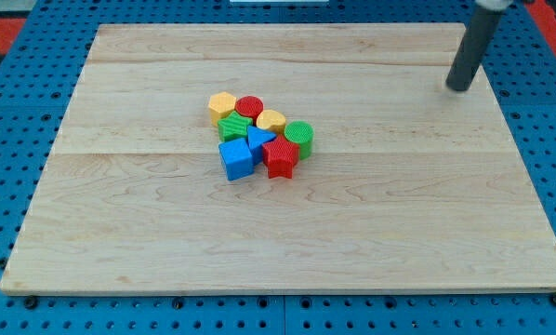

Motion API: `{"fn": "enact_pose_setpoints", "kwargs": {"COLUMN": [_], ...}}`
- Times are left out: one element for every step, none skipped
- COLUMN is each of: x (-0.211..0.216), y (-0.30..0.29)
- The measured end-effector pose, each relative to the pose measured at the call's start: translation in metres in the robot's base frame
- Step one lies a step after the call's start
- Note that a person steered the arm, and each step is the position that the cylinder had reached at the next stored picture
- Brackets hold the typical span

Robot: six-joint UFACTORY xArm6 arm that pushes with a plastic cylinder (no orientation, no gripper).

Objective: Separate the group of blocks

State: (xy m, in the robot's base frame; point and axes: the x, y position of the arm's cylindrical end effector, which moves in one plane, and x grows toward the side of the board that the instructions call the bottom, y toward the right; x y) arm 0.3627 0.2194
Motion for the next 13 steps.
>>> {"fn": "enact_pose_setpoints", "kwargs": {"x": [0.022,-0.015,-0.061,-0.076,-0.073,-0.073,-0.026,0.021,0.039,0.039,0.03,0.014,0.013], "y": [-0.073,-0.097,-0.099,-0.152,-0.194,-0.262,-0.279,-0.271,-0.247,-0.247,-0.235,-0.234,-0.198]}}
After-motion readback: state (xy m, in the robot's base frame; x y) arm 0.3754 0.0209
